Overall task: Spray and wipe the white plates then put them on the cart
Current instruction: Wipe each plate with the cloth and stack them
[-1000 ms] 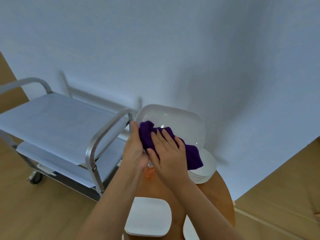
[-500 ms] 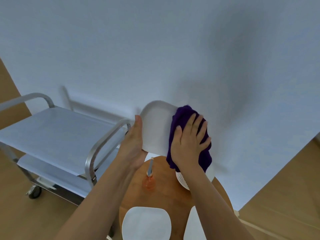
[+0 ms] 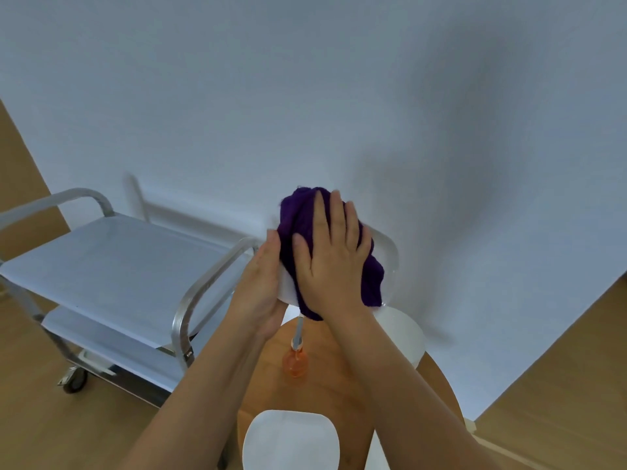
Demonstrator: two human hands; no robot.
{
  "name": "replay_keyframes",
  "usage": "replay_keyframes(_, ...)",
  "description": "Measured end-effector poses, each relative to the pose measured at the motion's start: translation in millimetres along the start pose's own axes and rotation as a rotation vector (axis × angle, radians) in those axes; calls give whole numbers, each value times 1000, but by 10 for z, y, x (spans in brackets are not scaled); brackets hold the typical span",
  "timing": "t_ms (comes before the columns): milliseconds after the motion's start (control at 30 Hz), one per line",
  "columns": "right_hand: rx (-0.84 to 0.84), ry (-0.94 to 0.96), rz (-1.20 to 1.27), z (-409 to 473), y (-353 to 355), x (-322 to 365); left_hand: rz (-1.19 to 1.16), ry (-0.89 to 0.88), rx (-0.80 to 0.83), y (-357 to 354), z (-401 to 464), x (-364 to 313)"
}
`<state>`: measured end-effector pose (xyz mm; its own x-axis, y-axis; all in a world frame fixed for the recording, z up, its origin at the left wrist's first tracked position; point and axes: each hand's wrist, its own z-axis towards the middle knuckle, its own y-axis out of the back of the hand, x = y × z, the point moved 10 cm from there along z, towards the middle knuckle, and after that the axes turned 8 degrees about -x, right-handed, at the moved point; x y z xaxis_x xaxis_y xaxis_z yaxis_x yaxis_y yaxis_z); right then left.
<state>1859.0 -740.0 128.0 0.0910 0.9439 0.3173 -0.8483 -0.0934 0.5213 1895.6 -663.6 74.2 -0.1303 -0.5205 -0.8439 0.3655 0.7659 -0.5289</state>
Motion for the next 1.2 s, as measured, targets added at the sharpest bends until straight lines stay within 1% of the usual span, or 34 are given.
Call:
replay_keyframes(33,-35,-7,-33,35,29,-45,-25,-11,9,2,1,-37)
replay_keyframes(100,-34,-83,-94,91,33,-246,-105,-10,-20,68,19,-112)
replay_keyframes(167,14,-229,-144,96,4,-569,-137,-44,-83,195,75,-199)
replay_keyframes(200,27,-304,-133,66,11,-715,-143,-64,-97,236,100,-236)
replay_keyframes(233,23,-381,-60,22,27,-833,-159,-75,-100,251,121,-255)
replay_keyframes(267,-2,-471,79,-33,45,-921,-186,-80,-99,258,144,-260)
replay_keyframes(333,-79,-718,437,-206,18,-1058,-275,-68,-97,243,204,-227)
replay_keyframes(400,-166,-925,716,-393,-75,-1074,-372,-26,-146,210,253,-135)
replay_keyframes(500,-304,-1099,959,-547,-167,-979,-405,164,-263,118,222,200)
replay_keyframes(567,-331,-1159,1030,-577,-176,-952,-412,152,-230,45,187,280)
replay_keyframes(633,-298,-1189,1027,-571,-145,-1026,-315,93,-179,57,158,248)
replay_keyframes(700,-239,-1160,987,-516,-66,-1192,-116,52,-125,163,180,147)
replay_keyframes(733,-194,-1111,963,-465,-16,-1267,-12,58,-103,232,218,108)
replay_keyframes(800,-58,-956,878,-348,54,-1306,159,128,-79,330,302,45)
replay_keyframes(867,92,-811,777,-282,27,-1200,330,211,-71,331,348,20)
replay_keyframes(900,137,-769,746,-284,-4,-1141,440,227,-76,319,366,35)
replay_keyframes(933,147,-751,729,-298,-24,-1101,528,218,-97,315,381,50)
replay_keyframes(967,121,-754,724,-312,-21,-1081,576,180,-122,311,393,50)
replay_keyframes(1033,58,-774,722,-353,9,-1072,556,112,-174,325,387,59)
replay_keyframes(1067,68,-761,705,-379,12,-1040,496,100,-211,351,376,57)
replay_keyframes(1133,139,-730,680,-483,-45,-934,331,130,-311,453,354,68)
replay_keyframes(1200,143,-758,732,-613,-99,-862,175,181,-384,517,342,141)
